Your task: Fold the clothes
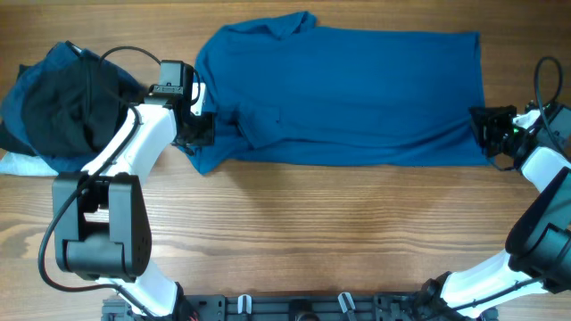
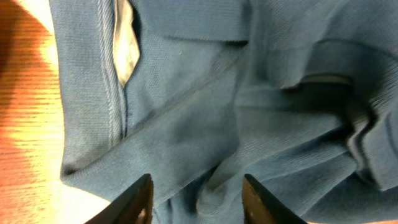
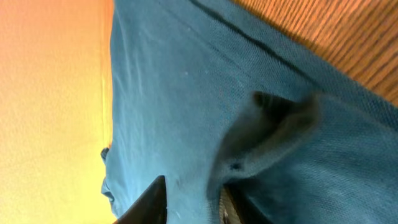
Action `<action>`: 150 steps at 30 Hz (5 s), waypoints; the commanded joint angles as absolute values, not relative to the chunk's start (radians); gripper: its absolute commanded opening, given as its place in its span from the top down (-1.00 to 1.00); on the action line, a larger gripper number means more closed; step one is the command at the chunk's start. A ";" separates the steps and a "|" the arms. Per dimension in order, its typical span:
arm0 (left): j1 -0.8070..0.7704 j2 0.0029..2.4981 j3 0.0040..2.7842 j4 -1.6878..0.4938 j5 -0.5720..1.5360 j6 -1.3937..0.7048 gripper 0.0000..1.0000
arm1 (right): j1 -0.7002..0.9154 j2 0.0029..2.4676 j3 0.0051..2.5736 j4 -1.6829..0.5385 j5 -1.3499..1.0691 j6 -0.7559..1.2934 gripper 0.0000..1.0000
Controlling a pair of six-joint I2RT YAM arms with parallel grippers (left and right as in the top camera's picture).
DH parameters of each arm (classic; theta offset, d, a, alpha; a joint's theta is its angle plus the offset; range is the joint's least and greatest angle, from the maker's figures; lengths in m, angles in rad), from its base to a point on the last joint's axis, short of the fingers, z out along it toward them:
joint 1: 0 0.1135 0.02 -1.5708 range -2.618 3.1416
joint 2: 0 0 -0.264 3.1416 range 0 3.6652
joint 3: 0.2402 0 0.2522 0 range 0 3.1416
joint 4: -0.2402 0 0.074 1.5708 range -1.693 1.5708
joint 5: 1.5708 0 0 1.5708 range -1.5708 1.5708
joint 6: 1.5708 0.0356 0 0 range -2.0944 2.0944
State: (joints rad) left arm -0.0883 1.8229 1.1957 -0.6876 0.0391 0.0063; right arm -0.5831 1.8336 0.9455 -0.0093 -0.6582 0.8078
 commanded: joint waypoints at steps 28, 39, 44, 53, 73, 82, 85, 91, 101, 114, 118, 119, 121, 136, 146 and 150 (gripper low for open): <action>-0.431 2.009 1.289 -0.583 0.069 0.284 0.19 | -0.599 1.421 0.958 -0.473 -0.750 0.366 0.03; -0.445 1.942 1.381 -0.656 -0.070 0.247 0.92 | -0.599 1.421 0.958 -0.478 -0.695 0.366 0.00; -0.442 1.936 1.405 -0.631 -0.105 0.286 0.92 | -0.599 1.421 0.958 -0.477 -0.668 0.366 -0.04; -0.382 1.945 1.405 -0.452 -0.177 0.284 0.90 | -0.599 1.421 0.958 -0.477 -0.650 0.367 -0.07; -0.287 1.910 1.406 -0.987 -0.101 -0.085 -0.74 | -0.599 1.594 0.958 -0.537 -0.472 0.368 -0.14; -0.144 1.913 1.247 -0.906 0.005 -0.162 -0.03 | -0.600 1.610 0.958 -0.516 -0.478 0.369 -0.13; -0.120 1.913 1.243 -0.918 0.022 -0.162 0.70 | -0.599 1.614 0.958 -0.422 -0.479 0.366 -0.14; -0.026 1.913 1.243 -0.952 0.019 -0.162 0.92 | -0.599 1.633 0.958 -0.312 -0.436 0.303 -0.07; 0.023 1.913 1.243 -0.954 0.052 -0.162 0.92 | -0.600 1.810 0.958 -0.263 -0.278 0.323 0.25; 0.023 1.913 1.243 -0.945 0.349 -0.109 -0.28 | -0.599 1.851 0.958 -0.310 -0.112 0.406 0.70; 0.015 1.913 1.243 -0.903 0.312 -0.108 -0.10 | -0.599 1.851 0.958 -0.308 -0.112 0.406 0.68; 0.012 1.913 1.243 -0.896 0.308 -0.108 0.08 | -0.599 1.851 0.958 -0.310 -0.112 0.406 0.68; -0.003 1.913 1.243 -0.887 0.274 -0.108 0.43 | -0.600 1.851 0.958 -0.311 -0.112 0.406 0.68; 0.069 1.913 1.243 -0.916 0.038 -0.113 0.92 | -0.600 1.848 0.963 -0.328 -0.106 0.344 0.54; 0.068 1.913 1.243 -0.908 0.070 -0.112 0.85 | -0.585 1.778 1.032 -0.569 -0.263 0.260 0.11; 0.068 1.913 1.243 -0.905 0.070 -0.112 0.85 | -0.560 1.778 1.023 -0.539 -0.259 0.253 0.45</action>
State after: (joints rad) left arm 0.0639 1.9266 1.2480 -0.9092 0.0685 -0.1108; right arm -0.5785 1.8042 1.0164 -0.5568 -0.2367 0.2737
